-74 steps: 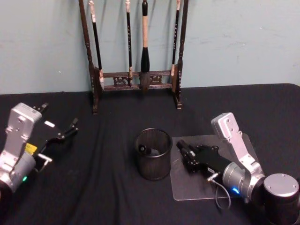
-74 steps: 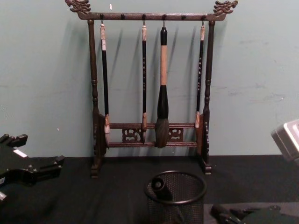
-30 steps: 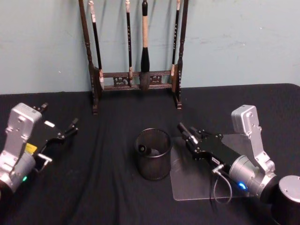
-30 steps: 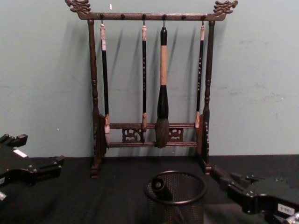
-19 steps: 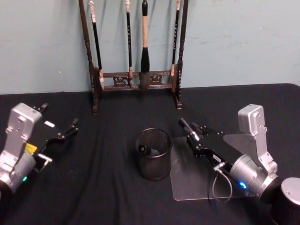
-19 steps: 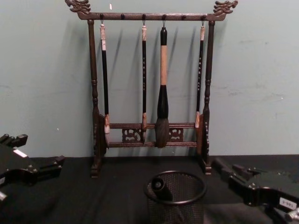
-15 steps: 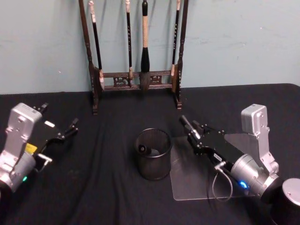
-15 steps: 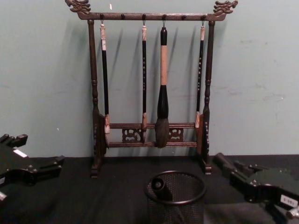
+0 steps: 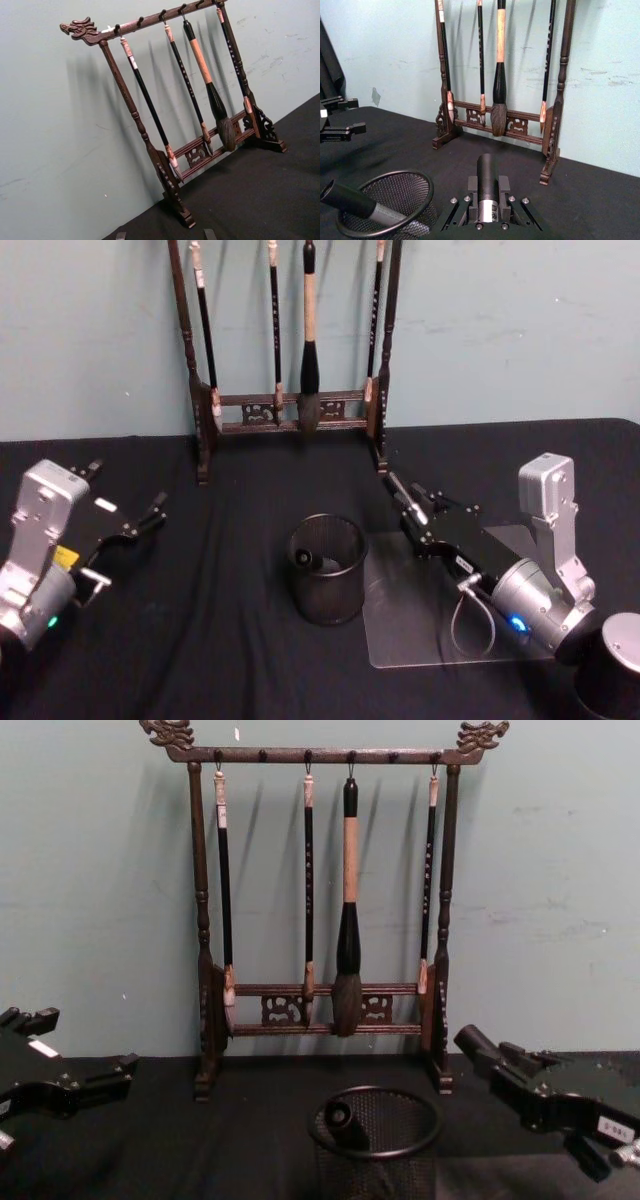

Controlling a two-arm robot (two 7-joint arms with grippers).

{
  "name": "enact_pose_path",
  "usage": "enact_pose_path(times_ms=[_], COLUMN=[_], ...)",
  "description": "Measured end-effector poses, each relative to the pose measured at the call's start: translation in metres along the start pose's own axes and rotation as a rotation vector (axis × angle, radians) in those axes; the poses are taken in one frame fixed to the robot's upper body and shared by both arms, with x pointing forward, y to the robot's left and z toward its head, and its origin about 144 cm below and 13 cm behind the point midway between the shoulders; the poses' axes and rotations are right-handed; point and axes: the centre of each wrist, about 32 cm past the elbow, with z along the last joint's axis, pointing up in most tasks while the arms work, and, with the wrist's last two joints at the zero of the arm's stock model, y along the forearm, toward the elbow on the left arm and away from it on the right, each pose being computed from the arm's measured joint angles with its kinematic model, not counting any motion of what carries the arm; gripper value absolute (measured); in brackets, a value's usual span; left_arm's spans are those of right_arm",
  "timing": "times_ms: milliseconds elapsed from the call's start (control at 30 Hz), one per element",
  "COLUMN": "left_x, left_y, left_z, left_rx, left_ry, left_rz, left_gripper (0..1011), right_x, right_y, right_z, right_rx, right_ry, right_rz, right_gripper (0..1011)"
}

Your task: Pick up the water-based marker from the table and place it into the pen holder.

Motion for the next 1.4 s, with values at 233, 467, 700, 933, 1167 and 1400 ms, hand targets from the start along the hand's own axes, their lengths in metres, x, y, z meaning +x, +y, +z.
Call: enact_pose_path(times_ms=[233,467,700,933,1167,1400], left_x=[0.0,0.0,0.0,0.0,0.0,0.0], left_y=[0.0,0.0,0.0,0.0,0.0,0.0], left_z=[0.0,0.0,0.0,0.0,0.0,0.0], left_rx=[0.0,0.0,0.0,0.0,0.0,0.0], left_ry=[0.0,0.0,0.0,0.0,0.0,0.0], left_rz=[0.0,0.0,0.0,0.0,0.0,0.0], left_gripper=[1009,1009,1009,1009,1009,1009], right_x=[0.003,0.003,0.002,0.0,-0.003,-0.005], right_y=[0.002,0.006,0.021,0.035,0.045,0.054], right_z=[0.006,0.012,0.018,0.021,0.023,0.022], right_rx=[0.001,-0.005,-0.005,0.007,0.035,0.074], right_ry=[-0.012,-0.027,-0.038,-0.048,-0.052,-0.053], right_rz=[-0.003,0.005,0.024,0.05,0.082,0.115], right_gripper=[244,243,243,243,244,244])
